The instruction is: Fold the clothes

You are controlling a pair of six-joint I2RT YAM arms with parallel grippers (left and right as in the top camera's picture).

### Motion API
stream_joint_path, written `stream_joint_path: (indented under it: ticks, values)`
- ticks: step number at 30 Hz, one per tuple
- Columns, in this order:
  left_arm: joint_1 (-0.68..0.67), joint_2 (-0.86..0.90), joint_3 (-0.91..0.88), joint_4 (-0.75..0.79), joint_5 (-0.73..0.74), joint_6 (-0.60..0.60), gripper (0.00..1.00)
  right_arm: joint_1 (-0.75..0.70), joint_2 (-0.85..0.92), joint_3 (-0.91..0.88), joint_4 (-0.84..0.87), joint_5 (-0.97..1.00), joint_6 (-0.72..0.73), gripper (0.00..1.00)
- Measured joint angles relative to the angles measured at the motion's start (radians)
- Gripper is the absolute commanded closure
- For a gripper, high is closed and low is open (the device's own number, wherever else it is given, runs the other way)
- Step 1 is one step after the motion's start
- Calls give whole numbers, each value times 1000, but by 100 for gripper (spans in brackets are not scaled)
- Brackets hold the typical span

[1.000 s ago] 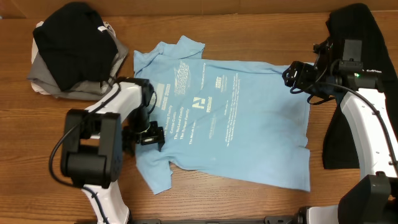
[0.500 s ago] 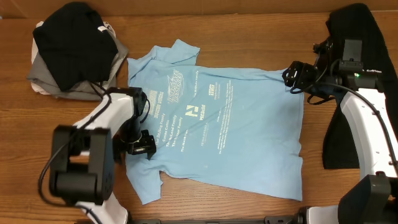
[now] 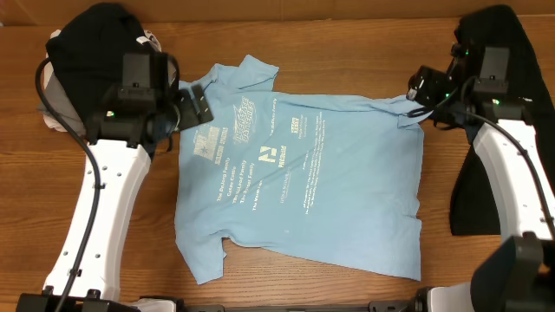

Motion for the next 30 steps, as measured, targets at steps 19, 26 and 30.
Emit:
stream_joint_path:
  ticks: [19, 26, 30]
  values:
    - [-183, 205, 0, 84, 64, 98, 0, -51, 272, 5, 38, 114, 34, 39]
    - [-191, 220, 0, 85, 56, 98, 0, -64, 343, 5, 48, 78, 45, 44]
    - [-191, 220, 0, 84, 49, 98, 0, -64, 361, 5, 53, 62, 72, 47]
